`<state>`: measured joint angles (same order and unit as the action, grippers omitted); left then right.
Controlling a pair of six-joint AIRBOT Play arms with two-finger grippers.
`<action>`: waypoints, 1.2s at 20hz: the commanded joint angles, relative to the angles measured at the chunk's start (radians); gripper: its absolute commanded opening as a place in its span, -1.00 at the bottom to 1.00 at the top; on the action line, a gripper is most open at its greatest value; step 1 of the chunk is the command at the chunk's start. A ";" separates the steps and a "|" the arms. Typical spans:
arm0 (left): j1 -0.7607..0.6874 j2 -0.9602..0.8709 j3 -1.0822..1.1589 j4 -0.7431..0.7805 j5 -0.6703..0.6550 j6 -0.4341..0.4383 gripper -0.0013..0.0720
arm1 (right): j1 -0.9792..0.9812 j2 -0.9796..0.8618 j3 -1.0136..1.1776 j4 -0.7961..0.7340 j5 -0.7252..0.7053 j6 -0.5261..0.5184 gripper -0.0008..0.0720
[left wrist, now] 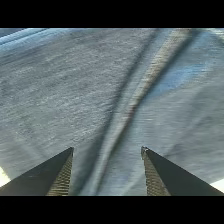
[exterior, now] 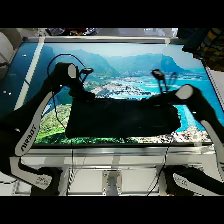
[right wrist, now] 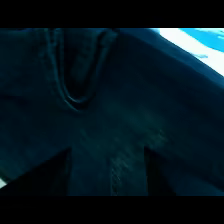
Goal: Fold the clothes and pants, and hang the long-sleeved shirts on hangers.
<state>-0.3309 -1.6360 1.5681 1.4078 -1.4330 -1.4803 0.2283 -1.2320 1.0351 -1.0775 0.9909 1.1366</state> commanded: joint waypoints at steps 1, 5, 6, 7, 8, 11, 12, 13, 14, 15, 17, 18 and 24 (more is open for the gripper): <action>0.055 -0.003 -0.001 0.032 -0.008 0.008 0.29 | 0.155 -0.198 0.118 -0.022 -0.061 -0.005 0.41; 0.088 -0.018 -0.016 0.032 -0.007 0.061 0.29 | 0.212 -0.342 0.266 -0.020 -0.014 -0.083 0.39; 0.088 -0.019 -0.032 0.032 -0.006 0.084 0.29 | 0.224 -0.360 0.290 -0.020 -0.010 -0.102 0.39; 0.088 -0.020 -0.057 0.032 0.000 0.111 0.29 | 0.235 -0.373 0.304 -0.021 -0.014 -0.122 0.39; 0.088 -0.024 -0.078 0.032 0.005 0.121 0.29 | 0.242 -0.385 0.316 -0.022 -0.019 -0.139 0.39; 0.088 -0.054 -0.116 0.029 0.012 0.121 0.29 | 0.245 -0.426 0.339 -0.027 -0.020 -0.139 0.38; 0.088 -0.064 -0.118 0.028 0.012 0.121 0.29 | 0.245 -0.438 0.341 -0.027 -0.022 -0.145 0.35; 0.088 -0.071 -0.118 0.028 0.013 0.121 0.29 | 0.246 -0.449 0.345 -0.024 -0.016 -0.159 0.33; 0.088 -0.076 -0.118 0.028 0.018 0.121 0.29 | 0.252 -0.459 0.349 -0.023 -0.013 -0.169 0.33; 0.088 -0.076 -0.118 0.028 0.024 0.121 0.29 | 0.259 -0.469 0.351 -0.023 -0.015 -0.177 0.33; 0.088 -0.076 -0.118 0.028 0.032 0.121 0.29 | 0.258 -0.492 0.353 -0.023 -0.018 -0.180 0.33; 0.088 -0.076 -0.118 0.028 0.032 0.120 0.29 | 0.258 -0.502 0.353 -0.023 -0.018 -0.181 0.33; 0.088 -0.076 -0.118 0.028 0.042 0.120 0.29 | 0.269 -0.542 0.353 0.013 -0.019 -0.206 0.31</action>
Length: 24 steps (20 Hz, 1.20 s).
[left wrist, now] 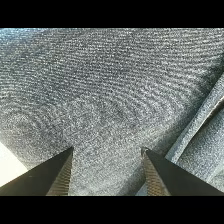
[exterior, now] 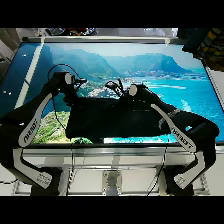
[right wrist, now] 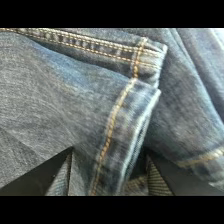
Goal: Fold the clothes and pants, and hang the long-sleeved shirts on hangers.
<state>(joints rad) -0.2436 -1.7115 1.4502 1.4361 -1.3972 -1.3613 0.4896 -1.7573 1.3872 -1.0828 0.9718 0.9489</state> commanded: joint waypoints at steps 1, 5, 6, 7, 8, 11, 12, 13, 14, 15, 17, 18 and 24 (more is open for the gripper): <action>0.000 -0.001 0.000 0.000 0.008 0.001 0.29 | 0.022 -0.020 0.001 0.021 -0.003 -0.028 0.29; 0.000 -0.001 0.000 -0.008 0.006 0.001 0.29 | 0.084 -0.029 0.001 0.002 -0.029 -0.027 -0.15; 0.000 -0.001 0.000 -0.008 0.006 0.001 0.29 | 0.091 -0.028 0.001 -0.008 -0.025 -0.027 -0.51; 0.000 -0.001 0.000 -0.008 0.005 0.000 0.29 | 0.092 -0.026 0.001 -0.027 -0.013 -0.027 -0.95; 0.000 -0.001 0.000 -0.008 0.005 0.001 0.29 | 0.091 -0.024 0.003 -0.043 0.012 -0.027 -0.94; 0.003 -0.001 0.000 -0.007 0.006 0.001 0.29 | 0.089 -0.013 0.039 -0.152 0.198 -0.020 -0.95; 0.004 -0.001 0.000 -0.007 0.006 0.001 0.29 | 0.089 0.002 0.038 -0.176 0.239 -0.007 -0.95; 0.005 -0.001 0.000 -0.007 0.006 0.001 0.29 | 0.089 0.019 0.037 -0.193 0.269 0.023 -0.95; 0.005 -0.001 0.000 -0.007 0.006 0.001 0.29 | 0.091 0.035 0.037 -0.204 0.278 0.044 -0.95; 0.004 -0.001 0.000 -0.008 0.005 0.001 0.29 | 0.092 0.055 0.037 -0.204 0.286 0.054 -0.95; 0.004 -0.001 0.000 -0.008 0.005 0.001 0.29 | 0.093 0.083 0.036 -0.205 0.309 0.055 -0.94; 0.004 -0.001 0.000 -0.008 0.002 0.002 0.29 | 0.093 0.086 0.035 -0.205 0.333 0.057 -0.84; 0.007 -0.001 0.000 -0.007 0.045 0.016 -0.91 | 0.111 0.091 -0.031 -0.198 0.365 0.057 -0.45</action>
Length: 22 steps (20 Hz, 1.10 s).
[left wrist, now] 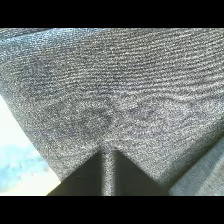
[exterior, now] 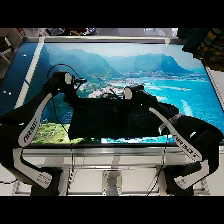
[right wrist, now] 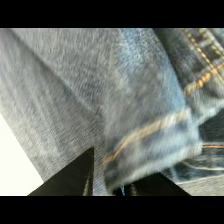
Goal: Fold the clothes and pants, and hang the long-sleeved shirts on hangers.
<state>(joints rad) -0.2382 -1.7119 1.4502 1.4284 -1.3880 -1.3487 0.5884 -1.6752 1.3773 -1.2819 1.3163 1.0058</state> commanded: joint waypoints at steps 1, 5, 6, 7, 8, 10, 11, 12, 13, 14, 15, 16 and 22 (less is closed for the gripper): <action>0.002 -0.002 0.000 0.000 0.053 0.003 -0.91 | 0.026 0.012 -0.021 0.002 0.020 -0.002 -0.49; 0.001 -0.010 -0.001 -0.029 0.039 0.022 -0.91 | 0.097 0.022 -0.053 0.000 0.026 -0.001 -0.94; 0.001 -0.011 -0.001 -0.050 0.023 0.050 -0.91 | 0.108 0.030 -0.070 -0.003 0.021 0.002 -0.94; 0.001 -0.011 -0.001 -0.072 0.010 0.072 -0.91 | 0.112 0.040 -0.085 -0.005 0.016 0.008 -0.94; 0.001 -0.011 -0.001 -0.097 -0.003 0.094 -0.91 | 0.112 0.055 -0.100 -0.012 0.010 0.022 -0.94; 0.001 -0.011 -0.001 -0.163 -0.036 0.147 -0.91 | 0.102 0.092 -0.129 -0.047 0.002 0.034 -0.93; 0.001 -0.011 -0.001 -0.197 -0.050 0.165 -0.91 | 0.095 0.109 -0.142 -0.066 0.003 0.040 -0.91; 0.001 -0.011 -0.002 -0.218 -0.056 0.168 -0.91 | 0.084 0.124 -0.153 -0.086 0.004 0.050 -0.91; 0.001 -0.011 -0.003 -0.230 -0.063 0.168 -0.91 | 0.075 0.134 -0.161 -0.096 0.008 0.053 -0.92; -0.001 -0.012 -0.005 -0.235 -0.072 0.168 -0.91 | 0.064 0.138 -0.165 -0.100 0.011 0.053 -0.91; -0.003 -0.013 -0.007 -0.234 -0.080 0.169 -0.91 | 0.058 0.141 -0.166 -0.106 0.010 0.056 -0.91; -0.010 -0.014 -0.008 -0.237 -0.096 0.174 -0.91 | 0.053 0.141 -0.166 -0.109 0.010 0.056 -0.91; -0.096 -0.015 -0.008 -0.255 -0.136 0.214 -0.91 | 0.053 0.141 -0.167 -0.139 0.004 0.058 -0.91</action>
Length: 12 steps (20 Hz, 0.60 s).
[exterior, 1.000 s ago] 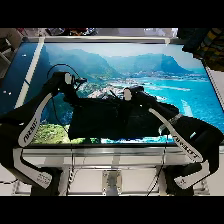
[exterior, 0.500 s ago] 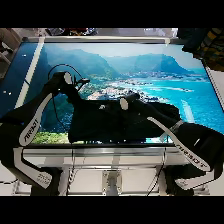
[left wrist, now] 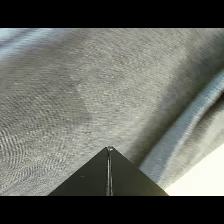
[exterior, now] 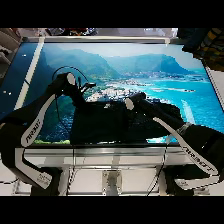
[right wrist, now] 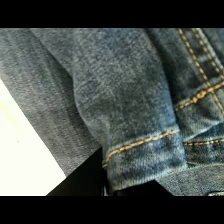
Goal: Fold the clothes and pants, and hang the long-sleeved shirts on hangers.
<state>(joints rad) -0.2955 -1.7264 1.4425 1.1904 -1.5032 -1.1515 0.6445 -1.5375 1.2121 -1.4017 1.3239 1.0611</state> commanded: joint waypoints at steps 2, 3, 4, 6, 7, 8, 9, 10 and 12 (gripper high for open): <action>-0.078 0.000 -0.001 -0.018 -0.026 0.030 -0.91 | -0.003 0.003 -0.002 -0.022 -0.007 0.003 -0.82; -0.097 0.000 -0.004 -0.018 -0.028 0.034 -0.91 | -0.003 0.003 -0.002 -0.026 -0.008 0.004 -0.70; -0.115 -0.001 -0.013 -0.018 -0.027 0.034 -0.91 | -0.003 0.003 -0.002 -0.030 -0.008 0.004 -0.70; -0.141 -0.001 -0.037 -0.017 -0.026 0.038 -0.91 | -0.003 0.003 -0.002 -0.039 -0.008 0.005 -0.70; -0.147 -0.001 -0.049 -0.017 -0.021 0.038 -0.91 | -0.003 0.003 -0.002 -0.043 -0.008 0.005 -0.70; -0.149 -0.001 -0.063 -0.017 -0.013 0.038 -0.91 | -0.003 0.003 -0.002 -0.043 -0.008 0.005 -0.70; -0.149 -0.001 -0.075 -0.017 -0.002 0.038 -0.91 | -0.003 0.003 -0.002 -0.043 -0.008 0.005 -0.70; -0.147 -0.001 -0.082 -0.016 0.011 0.037 -0.91 | -0.003 0.003 -0.002 -0.043 -0.008 0.005 -0.70; -0.144 -0.001 -0.087 -0.018 0.024 0.037 -0.91 | -0.003 0.003 -0.002 -0.045 -0.008 0.005 -0.70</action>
<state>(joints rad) -0.4343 -1.7267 1.3727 1.1740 -1.5017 -1.1172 0.6415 -1.5349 1.2110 -1.4418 1.3163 1.0653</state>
